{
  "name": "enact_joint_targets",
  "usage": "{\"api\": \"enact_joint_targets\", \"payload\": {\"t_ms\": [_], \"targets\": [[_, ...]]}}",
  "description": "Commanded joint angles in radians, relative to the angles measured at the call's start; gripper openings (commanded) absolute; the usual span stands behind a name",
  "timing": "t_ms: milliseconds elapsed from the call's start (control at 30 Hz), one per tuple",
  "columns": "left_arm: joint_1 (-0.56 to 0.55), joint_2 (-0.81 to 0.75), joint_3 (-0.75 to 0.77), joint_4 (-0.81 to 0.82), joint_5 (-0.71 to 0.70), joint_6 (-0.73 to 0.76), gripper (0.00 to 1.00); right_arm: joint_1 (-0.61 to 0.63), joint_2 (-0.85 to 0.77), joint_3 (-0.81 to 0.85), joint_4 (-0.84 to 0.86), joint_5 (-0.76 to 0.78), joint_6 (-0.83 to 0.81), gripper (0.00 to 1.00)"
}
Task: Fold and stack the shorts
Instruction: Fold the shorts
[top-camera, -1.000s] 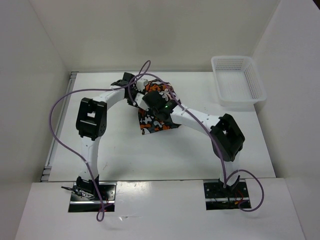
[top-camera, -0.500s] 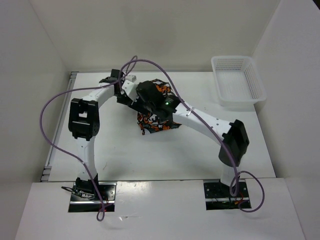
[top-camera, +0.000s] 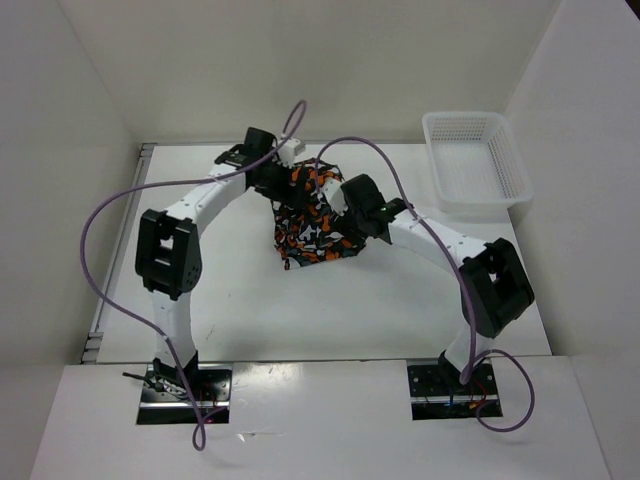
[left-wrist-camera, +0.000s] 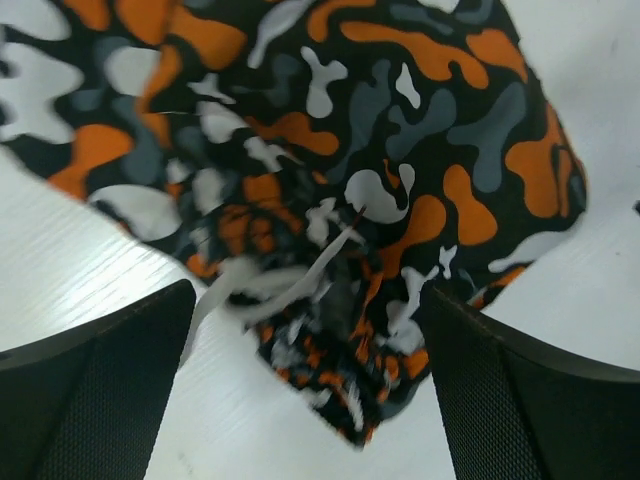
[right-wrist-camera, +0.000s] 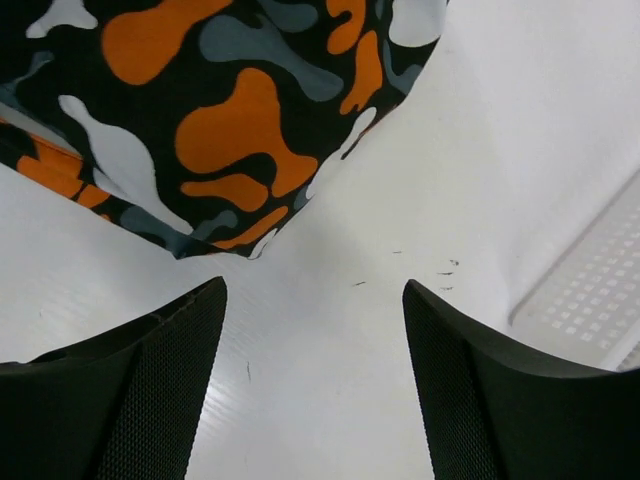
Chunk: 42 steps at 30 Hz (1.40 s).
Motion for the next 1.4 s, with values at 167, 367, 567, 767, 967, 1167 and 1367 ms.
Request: {"api": "enact_joint_targets", "payload": {"t_ms": [167,367,567,767,967,1167,1367], "targets": [[-0.055,0.161,0.010,0.048,-0.067,0.004,0.98,-0.028,-0.060,-0.107,0.120,-0.150,0.039,0.79],[-0.055,0.201,0.018,0.016,-0.124,0.004,0.53,-0.028,-0.014,-0.179,0.219,-0.125,0.090,0.79],[-0.055,0.143,0.052,0.003,-0.109,0.004,0.42,-0.039,0.072,-0.159,0.315,-0.104,0.121,0.76],[-0.055,0.081,0.087,-0.006,-0.020,0.004,0.25,-0.070,0.165,-0.149,0.364,-0.086,0.130,0.65],[-0.003,0.083,0.122,0.037,-0.102,0.004,0.25,-0.090,0.185,-0.149,0.362,-0.066,0.107,0.28],[0.053,0.204,0.104,0.060,-0.196,0.004,0.32,-0.090,0.164,-0.169,0.321,-0.101,0.116,0.12],[0.053,0.279,0.084,0.078,-0.173,0.004,0.49,-0.081,0.101,-0.169,0.295,-0.111,0.105,0.17]]}}
